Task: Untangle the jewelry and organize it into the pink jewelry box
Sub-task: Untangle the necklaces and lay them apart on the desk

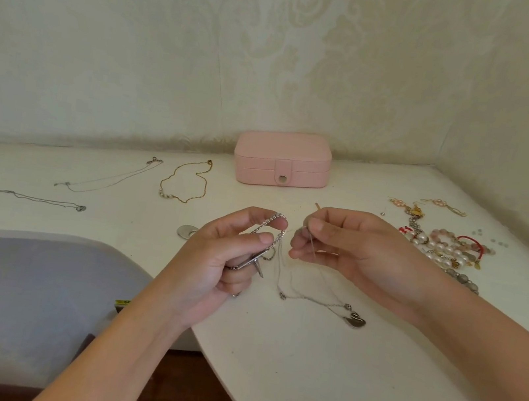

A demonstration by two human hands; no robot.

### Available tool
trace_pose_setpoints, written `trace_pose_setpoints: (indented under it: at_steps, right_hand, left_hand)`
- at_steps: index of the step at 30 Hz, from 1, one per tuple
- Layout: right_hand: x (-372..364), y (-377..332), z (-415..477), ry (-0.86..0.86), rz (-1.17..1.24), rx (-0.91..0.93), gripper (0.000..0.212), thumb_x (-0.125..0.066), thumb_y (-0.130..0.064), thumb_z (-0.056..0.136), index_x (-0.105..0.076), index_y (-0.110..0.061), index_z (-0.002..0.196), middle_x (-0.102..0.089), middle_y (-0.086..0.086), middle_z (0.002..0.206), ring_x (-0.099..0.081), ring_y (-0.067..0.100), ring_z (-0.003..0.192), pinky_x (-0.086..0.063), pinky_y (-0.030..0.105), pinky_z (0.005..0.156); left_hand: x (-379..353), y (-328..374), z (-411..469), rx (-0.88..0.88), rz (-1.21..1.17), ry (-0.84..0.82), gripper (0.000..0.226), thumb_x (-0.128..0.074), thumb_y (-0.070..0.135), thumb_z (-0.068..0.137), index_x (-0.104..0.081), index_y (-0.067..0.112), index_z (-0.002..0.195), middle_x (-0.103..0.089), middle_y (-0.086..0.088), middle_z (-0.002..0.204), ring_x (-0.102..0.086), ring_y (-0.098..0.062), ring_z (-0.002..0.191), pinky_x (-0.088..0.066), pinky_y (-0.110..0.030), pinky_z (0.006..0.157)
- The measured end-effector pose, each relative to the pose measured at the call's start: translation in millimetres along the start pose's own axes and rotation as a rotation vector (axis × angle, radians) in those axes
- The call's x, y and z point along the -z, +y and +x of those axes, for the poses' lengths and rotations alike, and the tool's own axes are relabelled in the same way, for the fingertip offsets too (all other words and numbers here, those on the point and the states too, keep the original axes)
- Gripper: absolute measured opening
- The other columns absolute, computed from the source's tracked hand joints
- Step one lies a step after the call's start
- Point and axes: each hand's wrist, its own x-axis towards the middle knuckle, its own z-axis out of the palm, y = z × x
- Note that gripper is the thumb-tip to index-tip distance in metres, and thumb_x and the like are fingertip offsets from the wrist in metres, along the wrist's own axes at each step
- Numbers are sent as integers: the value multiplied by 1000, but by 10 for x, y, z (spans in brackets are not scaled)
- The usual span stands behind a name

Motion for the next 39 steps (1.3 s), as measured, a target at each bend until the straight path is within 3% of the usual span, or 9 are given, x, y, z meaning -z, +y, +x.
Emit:
trace_pose_setpoints:
  at_steps: [6, 10, 13, 16, 20, 23, 28, 32, 39]
  right_hand:
    - [-39, -20, -12, -78, 207, -41, 14, -46, -15, 92, -51, -7, 81, -51, 4, 64, -52, 16, 56, -51, 24, 63]
    - [-33, -72, -42, -57, 55, -79, 18, -51, -25, 92, -53, -12, 80, -27, -3, 60, -19, 9, 48, -25, 17, 42]
    - [-36, -105, -63, -46, -131, -70, 28, -64, -34, 76, -65, -11, 91, -23, -6, 58, -17, 9, 49, -17, 18, 43]
    - [-51, -84, -53, 10, -213, -29, 25, -67, -26, 80, -71, -11, 99, -20, -6, 55, -15, 13, 52, -14, 21, 45]
    - [-52, -59, -50, 93, -282, 57, 16, -64, -26, 86, -74, -13, 88, -26, -8, 48, -13, 15, 52, -12, 28, 49]
    - [-56, -67, -63, 102, -317, 127, 15, -62, -25, 87, -72, -16, 82, -31, 4, 56, -19, 15, 50, -16, 26, 48]
    - [-83, -63, -79, 0, -226, 140, 18, -56, -20, 91, -67, -13, 79, -27, 2, 58, -19, 15, 52, -21, 22, 45]
    - [-24, -146, -99, 14, -93, 170, 16, -53, -21, 88, -62, -11, 78, -29, -8, 55, -20, 7, 47, -21, 16, 42]
    - [135, -244, -128, -163, 53, 95, 19, -53, -25, 84, -65, -21, 70, -26, -9, 56, -14, 6, 46, -15, 15, 39]
  left_hand:
    - [7, 0, 3, 1, 0, -2, 21, -59, 10, 73, -73, 24, 80, -20, 13, 41, -13, -1, 33, -9, -16, 38]
    - [14, 2, -1, 5, -12, 0, 24, -58, 7, 71, -71, 27, 76, -27, 13, 41, -14, 0, 32, -8, -18, 38]
    - [5, 7, -3, -1, 12, 2, 25, -59, 5, 71, -70, 28, 73, -30, 12, 43, -15, 0, 31, -8, -18, 38]
    - [1, 5, -1, -3, 31, -7, 26, -60, 4, 70, -68, 29, 71, -31, 13, 43, -15, 0, 31, -9, -17, 37]
    - [10, -5, 2, 3, 34, -9, 27, -62, 1, 69, -68, 27, 71, -29, 11, 45, -16, -1, 33, -13, -15, 34]
    - [8, -15, 16, 9, 57, -14, 31, -67, -5, 68, -70, 26, 72, -27, 11, 46, -16, -1, 34, -15, -14, 34]
    - [-28, -23, 35, 11, 124, 10, 28, -69, -4, 64, -73, 14, 86, -22, 10, 47, -16, -3, 37, -15, -16, 39]
    - [-37, -44, 34, 11, 186, 52, 28, -61, -9, 77, -75, 12, 90, -18, 7, 51, -15, -5, 39, -14, -18, 42]
    - [-50, -39, 38, 31, 167, 80, 27, -59, -7, 81, -76, 14, 85, -23, 8, 51, -15, -4, 39, -12, -18, 41]
